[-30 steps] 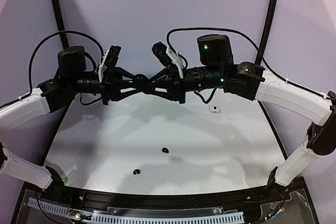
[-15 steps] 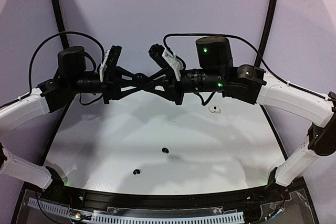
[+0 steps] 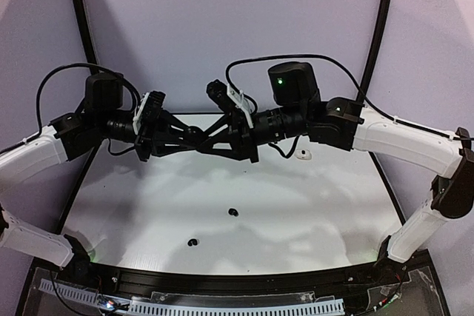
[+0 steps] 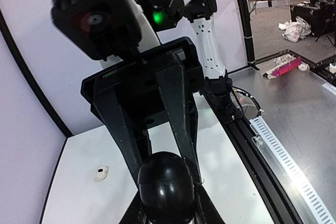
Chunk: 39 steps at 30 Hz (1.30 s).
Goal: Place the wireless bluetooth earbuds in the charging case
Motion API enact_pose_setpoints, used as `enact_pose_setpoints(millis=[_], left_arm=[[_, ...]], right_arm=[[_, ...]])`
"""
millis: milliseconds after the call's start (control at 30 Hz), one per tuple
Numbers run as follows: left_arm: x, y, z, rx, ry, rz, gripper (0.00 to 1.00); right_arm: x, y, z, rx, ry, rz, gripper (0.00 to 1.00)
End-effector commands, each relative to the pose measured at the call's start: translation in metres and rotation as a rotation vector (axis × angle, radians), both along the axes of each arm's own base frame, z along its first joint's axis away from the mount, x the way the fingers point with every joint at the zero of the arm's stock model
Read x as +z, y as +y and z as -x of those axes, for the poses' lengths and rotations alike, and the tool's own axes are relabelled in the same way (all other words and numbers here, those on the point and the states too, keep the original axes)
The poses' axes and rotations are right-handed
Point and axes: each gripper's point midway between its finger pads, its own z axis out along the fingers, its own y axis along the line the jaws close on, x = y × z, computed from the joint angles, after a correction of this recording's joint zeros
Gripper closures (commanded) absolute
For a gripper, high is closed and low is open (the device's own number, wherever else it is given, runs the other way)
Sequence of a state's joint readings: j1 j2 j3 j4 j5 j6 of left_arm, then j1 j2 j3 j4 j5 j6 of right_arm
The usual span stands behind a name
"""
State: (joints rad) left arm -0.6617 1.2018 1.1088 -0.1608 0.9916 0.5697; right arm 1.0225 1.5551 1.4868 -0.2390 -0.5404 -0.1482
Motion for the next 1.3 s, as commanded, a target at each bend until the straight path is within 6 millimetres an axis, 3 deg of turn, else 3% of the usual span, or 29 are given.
enact_pose_setpoints(millis=[0, 200, 400, 467, 533, 600, 867, 933, 1100, 1267], left_arm=[[-0.001, 0.001, 0.012, -0.082, -0.124, -0.003, 0.99], [0.000, 0.001, 0.013, -0.080, -0.081, -0.008, 0.99], [0.004, 0.001, 0.012, -0.073, -0.073, -0.003, 0.99], [0.005, 0.000, 0.008, -0.049, -0.031, -0.005, 0.99], [0.010, -0.006, -0.016, 0.082, 0.124, -0.003, 0.99], [0.011, -0.009, -0.026, 0.135, 0.219, -0.006, 0.99], [0.019, -0.010, -0.022, 0.117, 0.318, 0.007, 0.99], [0.020, -0.010, -0.021, 0.112, 0.315, 0.008, 0.99], [0.020, -0.010, -0.017, 0.085, 0.307, 0.008, 0.99], [0.016, -0.008, -0.010, 0.044, 0.288, -0.002, 0.99]], right_arm=[[0.030, -0.006, -0.007, -0.039, 0.085, -0.103, 0.74], [0.035, -0.014, -0.011, -0.048, 0.108, -0.119, 0.64], [0.027, -0.015, -0.026, -0.120, 0.137, -0.077, 0.63], [0.028, -0.016, -0.027, -0.134, 0.137, -0.074, 0.62], [0.033, -0.020, -0.024, -0.129, 0.120, -0.093, 0.55], [0.032, -0.021, -0.019, -0.119, 0.104, -0.106, 0.50], [0.013, -0.003, -0.019, -0.094, 0.091, -0.031, 0.47], [0.009, -0.001, -0.020, -0.091, 0.093, -0.015, 0.48], [0.012, -0.003, -0.021, -0.104, 0.081, -0.024, 0.77], [0.014, -0.010, -0.017, -0.081, 0.084, -0.034, 0.93]])
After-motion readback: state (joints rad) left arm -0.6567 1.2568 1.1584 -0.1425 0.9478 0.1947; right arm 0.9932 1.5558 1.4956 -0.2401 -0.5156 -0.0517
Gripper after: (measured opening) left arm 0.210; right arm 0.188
